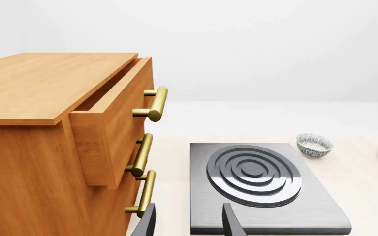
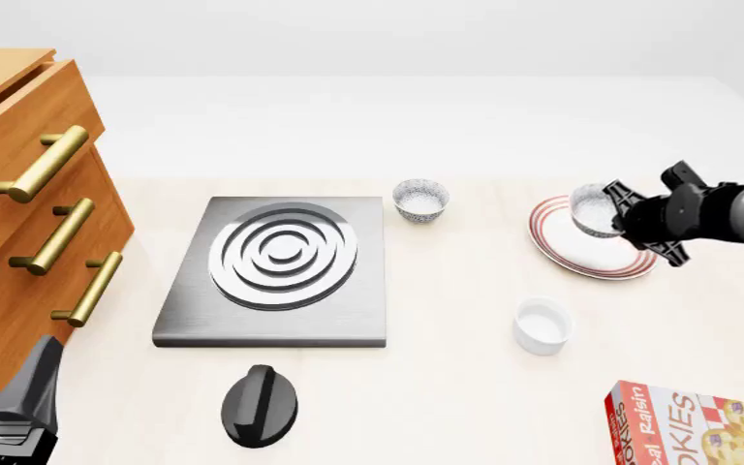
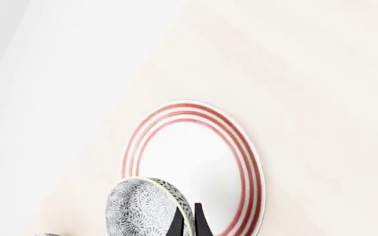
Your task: Pick the akita bowl next to the cookies box and place it on the plate.
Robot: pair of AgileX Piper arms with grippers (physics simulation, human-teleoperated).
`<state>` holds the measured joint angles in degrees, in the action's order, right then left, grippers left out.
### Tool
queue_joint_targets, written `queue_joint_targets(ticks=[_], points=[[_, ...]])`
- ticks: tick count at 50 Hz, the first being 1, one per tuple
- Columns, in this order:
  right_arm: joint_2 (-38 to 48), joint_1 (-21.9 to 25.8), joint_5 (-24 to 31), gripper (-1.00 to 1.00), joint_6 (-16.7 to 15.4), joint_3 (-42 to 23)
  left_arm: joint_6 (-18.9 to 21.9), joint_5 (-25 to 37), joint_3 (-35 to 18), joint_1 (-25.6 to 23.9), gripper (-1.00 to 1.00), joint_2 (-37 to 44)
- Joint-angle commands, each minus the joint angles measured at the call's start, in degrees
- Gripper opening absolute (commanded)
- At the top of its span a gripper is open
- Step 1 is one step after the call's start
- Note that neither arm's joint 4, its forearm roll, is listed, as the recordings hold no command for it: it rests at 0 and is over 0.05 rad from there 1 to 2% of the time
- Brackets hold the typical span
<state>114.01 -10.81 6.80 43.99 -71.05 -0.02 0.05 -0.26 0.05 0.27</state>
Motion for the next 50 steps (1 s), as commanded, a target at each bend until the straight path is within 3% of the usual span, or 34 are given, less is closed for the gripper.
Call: queue_joint_targets(ticks=[1,50], points=[[2.3,0.2,-1.2,-1.00,0.4,-1.4,0.0,0.0,0.0,0.0,1.00,0.0],[8.3,-0.8,-3.0,-1.00,-0.2,-4.3,0.0,0.0,0.0,0.0,1.00,0.0]])
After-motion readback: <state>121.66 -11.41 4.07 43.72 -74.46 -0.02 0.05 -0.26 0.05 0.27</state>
